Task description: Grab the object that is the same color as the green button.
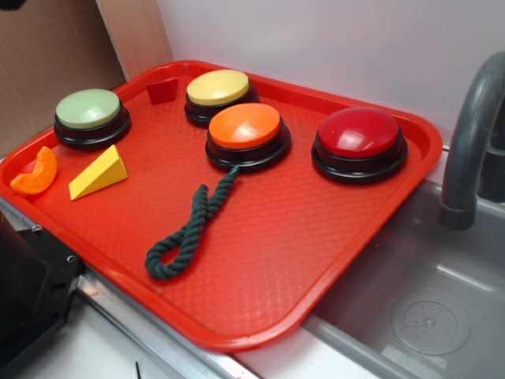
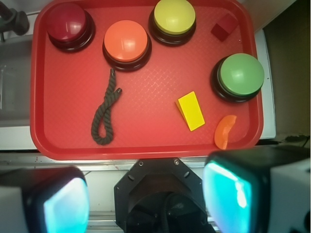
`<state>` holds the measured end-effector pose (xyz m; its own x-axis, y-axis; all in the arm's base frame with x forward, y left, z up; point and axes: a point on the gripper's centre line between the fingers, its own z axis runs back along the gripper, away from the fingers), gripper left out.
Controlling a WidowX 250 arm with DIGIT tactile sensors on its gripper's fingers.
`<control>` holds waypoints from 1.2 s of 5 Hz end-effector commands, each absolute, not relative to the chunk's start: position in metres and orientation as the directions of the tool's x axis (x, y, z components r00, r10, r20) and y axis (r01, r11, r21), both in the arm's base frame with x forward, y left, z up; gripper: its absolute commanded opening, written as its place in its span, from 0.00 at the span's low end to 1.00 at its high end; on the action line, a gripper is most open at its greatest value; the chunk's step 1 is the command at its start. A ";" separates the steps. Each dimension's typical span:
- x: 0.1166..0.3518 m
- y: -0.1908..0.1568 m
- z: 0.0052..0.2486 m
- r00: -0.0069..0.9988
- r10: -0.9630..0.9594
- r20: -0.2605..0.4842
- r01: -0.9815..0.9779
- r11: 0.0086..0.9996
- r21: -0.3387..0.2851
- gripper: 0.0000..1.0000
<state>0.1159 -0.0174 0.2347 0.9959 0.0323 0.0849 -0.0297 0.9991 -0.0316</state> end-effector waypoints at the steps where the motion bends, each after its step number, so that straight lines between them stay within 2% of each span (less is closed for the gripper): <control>1: 0.116 -0.017 0.235 0.996 0.032 0.085 -0.030 0.999 -0.032 1.00; 2: 0.131 -0.037 0.189 0.991 0.125 0.055 -0.124 0.992 -0.016 1.00; 4: 0.144 -0.074 0.116 0.960 0.274 0.063 -0.274 0.962 -0.013 1.00; 5: 0.155 -0.075 0.095 0.947 0.312 0.084 -0.301 0.947 -0.115 1.00; 6: 0.169 -0.079 0.078 0.931 0.354 0.086 -0.342 0.931 -0.128 1.00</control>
<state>0.1623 -0.0773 0.0700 0.9351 0.3492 0.0599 -0.3419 0.9338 -0.1060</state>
